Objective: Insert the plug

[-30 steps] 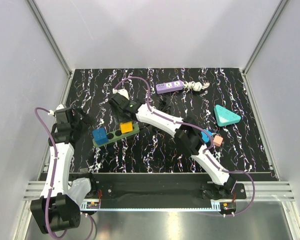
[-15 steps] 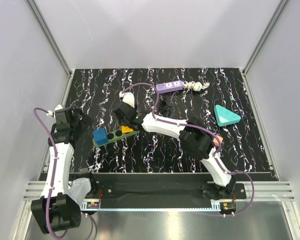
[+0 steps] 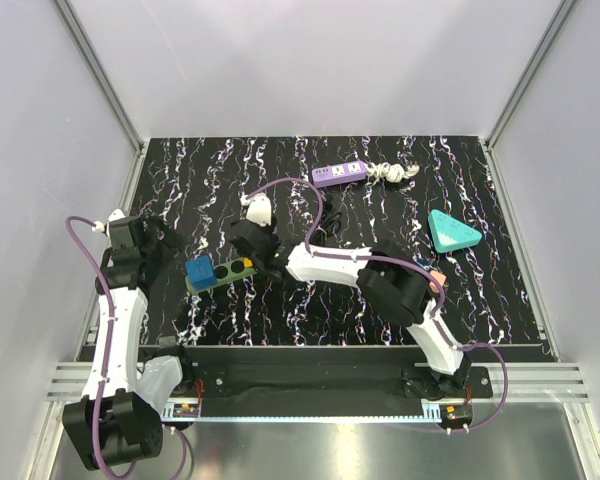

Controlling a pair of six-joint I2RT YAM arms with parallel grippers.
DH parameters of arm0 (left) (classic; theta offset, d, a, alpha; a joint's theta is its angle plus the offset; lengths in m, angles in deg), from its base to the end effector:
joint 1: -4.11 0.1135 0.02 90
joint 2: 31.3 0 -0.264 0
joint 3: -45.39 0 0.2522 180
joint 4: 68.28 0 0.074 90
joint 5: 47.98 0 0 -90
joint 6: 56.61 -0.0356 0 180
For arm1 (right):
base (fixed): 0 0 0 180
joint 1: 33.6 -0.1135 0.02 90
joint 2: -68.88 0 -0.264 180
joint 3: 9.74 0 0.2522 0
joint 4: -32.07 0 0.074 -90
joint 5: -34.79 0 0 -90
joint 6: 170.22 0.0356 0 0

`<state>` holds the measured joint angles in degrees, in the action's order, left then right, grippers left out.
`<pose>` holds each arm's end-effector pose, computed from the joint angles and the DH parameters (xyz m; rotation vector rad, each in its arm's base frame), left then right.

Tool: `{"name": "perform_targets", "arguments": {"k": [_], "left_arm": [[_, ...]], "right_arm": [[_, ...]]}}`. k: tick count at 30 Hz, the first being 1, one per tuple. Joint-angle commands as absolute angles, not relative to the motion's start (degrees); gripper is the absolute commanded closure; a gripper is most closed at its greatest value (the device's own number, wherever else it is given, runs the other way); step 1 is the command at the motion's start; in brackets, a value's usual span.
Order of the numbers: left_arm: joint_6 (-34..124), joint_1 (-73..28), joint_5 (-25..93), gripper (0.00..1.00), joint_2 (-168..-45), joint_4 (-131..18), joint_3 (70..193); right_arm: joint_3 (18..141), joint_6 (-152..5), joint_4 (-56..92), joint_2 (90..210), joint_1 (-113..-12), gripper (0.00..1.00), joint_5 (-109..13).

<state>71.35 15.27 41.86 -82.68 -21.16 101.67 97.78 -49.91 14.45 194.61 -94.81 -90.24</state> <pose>0.1841 0.0362 0.2677 -0.9629 2.1106 -0.2413 0.2574 0.4260 0.1886 -0.2281 2.0720 0.3009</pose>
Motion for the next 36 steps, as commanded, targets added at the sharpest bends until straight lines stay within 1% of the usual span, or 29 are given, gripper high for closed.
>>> {"name": "perform_targets", "arguments": {"k": [1, 2, 5, 8, 16, 22, 27, 36], "left_arm": [[70.92, 15.62, 42.38, 0.01, -81.66, -22.79, 102.74], [70.92, 15.54, 42.29, 0.01, -81.75, -22.71, 102.65], [70.92, 15.53, 42.29, 0.01, -81.75, -22.79, 102.57], [70.92, 15.54, 42.29, 0.01, -82.02, -22.97, 102.65], [71.01, 15.62, 42.29, 0.01, -81.49, -23.23, 102.48], [70.92, 15.53, 42.29, 0.01, -81.49, -23.32, 102.39], [70.92, 15.62, 40.8, 0.01, -81.49, -23.41, 102.3], [71.01, 15.54, 40.44, 0.01, -81.66, -23.5, 102.3]], "right_arm": [[92.1, -53.58, 17.24, 194.03, -96.27, 1.0, -97.91], [90.87, -53.93, 17.77, 194.12, -96.44, 1.0, -98.79], [87.01, -55.69, 27.84, 194.04, -97.58, 1.0, -102.66], [83.4, -58.15, 34.19, 192.98, -98.99, 1.0, -105.3], [79.88, -72.28, 47.56, 193.07, -102.42, 1.0, -111.45], [79.44, -77.48, 54.5, 194.21, -102.86, 1.0, -112.87], [79.26, -79.08, 57.59, 195.79, -102.86, 1.0, -112.6], [75.74, -63.44, 48.9, 195.79, -102.86, 1.0, -113.75]]}}
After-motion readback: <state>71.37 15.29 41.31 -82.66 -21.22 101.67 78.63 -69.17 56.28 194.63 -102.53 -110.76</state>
